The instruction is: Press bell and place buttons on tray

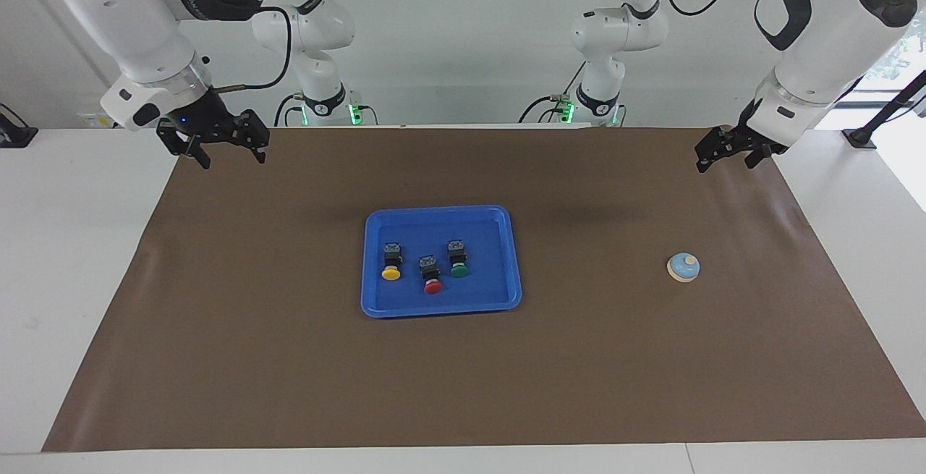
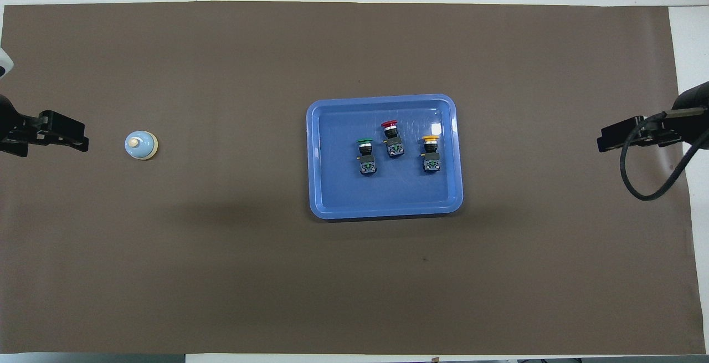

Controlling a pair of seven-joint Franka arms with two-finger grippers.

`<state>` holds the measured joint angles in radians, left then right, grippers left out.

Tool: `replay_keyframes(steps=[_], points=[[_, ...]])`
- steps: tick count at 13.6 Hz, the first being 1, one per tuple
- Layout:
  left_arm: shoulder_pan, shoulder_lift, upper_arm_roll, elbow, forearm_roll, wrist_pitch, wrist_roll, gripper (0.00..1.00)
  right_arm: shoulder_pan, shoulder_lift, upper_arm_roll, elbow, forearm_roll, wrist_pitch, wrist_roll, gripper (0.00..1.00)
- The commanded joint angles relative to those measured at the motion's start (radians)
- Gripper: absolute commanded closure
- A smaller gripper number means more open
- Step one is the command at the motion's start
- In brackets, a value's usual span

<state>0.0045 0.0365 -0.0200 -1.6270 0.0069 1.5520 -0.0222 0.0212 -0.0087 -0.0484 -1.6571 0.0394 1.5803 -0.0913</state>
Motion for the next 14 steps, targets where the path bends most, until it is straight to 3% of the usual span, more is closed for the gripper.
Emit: replay_keyframes(steps=[1,14], points=[[0.008,-0.007,-0.006,0.006,-0.008,-0.018,0.002,0.00,-0.017,-0.008,0.009,0.013,-0.004,-0.014,-0.005,0.00],[0.008,-0.009,-0.006,0.006,-0.008,-0.016,0.002,0.00,-0.009,-0.014,-0.001,0.019,-0.052,-0.048,0.028,0.00]])
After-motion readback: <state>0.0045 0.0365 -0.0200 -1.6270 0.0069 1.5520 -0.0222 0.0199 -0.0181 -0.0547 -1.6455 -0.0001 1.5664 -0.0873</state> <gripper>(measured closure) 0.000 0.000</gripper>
